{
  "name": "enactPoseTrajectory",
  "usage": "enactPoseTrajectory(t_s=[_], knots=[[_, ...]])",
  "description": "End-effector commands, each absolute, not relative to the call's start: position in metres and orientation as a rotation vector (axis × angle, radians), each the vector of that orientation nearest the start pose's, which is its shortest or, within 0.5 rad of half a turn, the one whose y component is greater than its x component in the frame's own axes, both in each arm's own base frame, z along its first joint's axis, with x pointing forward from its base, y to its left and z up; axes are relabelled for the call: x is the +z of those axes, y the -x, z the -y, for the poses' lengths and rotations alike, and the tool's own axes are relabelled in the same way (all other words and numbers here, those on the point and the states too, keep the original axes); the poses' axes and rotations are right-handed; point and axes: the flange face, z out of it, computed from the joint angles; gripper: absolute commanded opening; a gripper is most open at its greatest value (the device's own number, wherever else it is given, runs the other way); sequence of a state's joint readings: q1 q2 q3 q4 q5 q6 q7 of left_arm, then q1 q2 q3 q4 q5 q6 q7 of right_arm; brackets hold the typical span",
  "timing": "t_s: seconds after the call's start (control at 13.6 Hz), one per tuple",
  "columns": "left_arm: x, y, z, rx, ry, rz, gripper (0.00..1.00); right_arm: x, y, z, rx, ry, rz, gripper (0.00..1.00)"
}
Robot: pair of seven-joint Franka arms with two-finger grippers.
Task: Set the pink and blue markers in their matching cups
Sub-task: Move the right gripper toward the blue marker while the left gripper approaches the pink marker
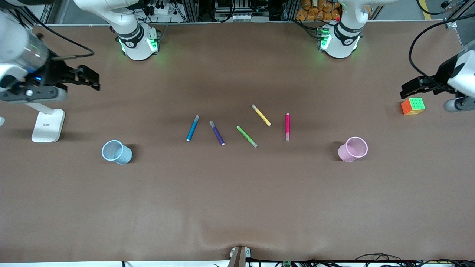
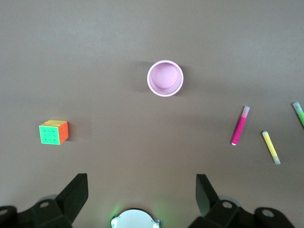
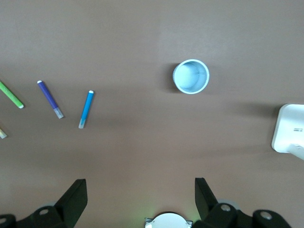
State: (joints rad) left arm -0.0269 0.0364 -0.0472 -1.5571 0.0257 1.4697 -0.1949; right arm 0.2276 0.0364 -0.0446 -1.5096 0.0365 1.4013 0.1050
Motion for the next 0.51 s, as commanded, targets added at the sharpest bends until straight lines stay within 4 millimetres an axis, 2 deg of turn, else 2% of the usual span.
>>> enactPoseTrajectory(t_s=[0.0, 0.07, 0.22, 0.29, 0.44], knots=[[0.581, -0.558, 0.073, 0.233, 3.072, 0.201, 1.0, 0.612, -0.545, -0.107, 0.263, 3.072, 0.109, 1.0], [0.571, -0.561, 0.085, 0.259, 3.072, 0.172, 1.0, 0.611, -0.547, -0.106, 0.258, 3.073, 0.106, 1.0], [0.544, -0.565, 0.106, 0.32, 3.064, 0.12, 1.0, 0.594, -0.555, -0.107, 0.3, 3.076, 0.101, 1.0], [0.532, -0.566, 0.11, 0.33, 3.058, 0.144, 1.0, 0.585, -0.56, -0.109, 0.319, 3.074, 0.1, 1.0], [0.507, -0.564, 0.126, 0.318, 3.073, 0.157, 1.0, 0.572, -0.566, -0.126, 0.323, 3.075, 0.137, 1.0]])
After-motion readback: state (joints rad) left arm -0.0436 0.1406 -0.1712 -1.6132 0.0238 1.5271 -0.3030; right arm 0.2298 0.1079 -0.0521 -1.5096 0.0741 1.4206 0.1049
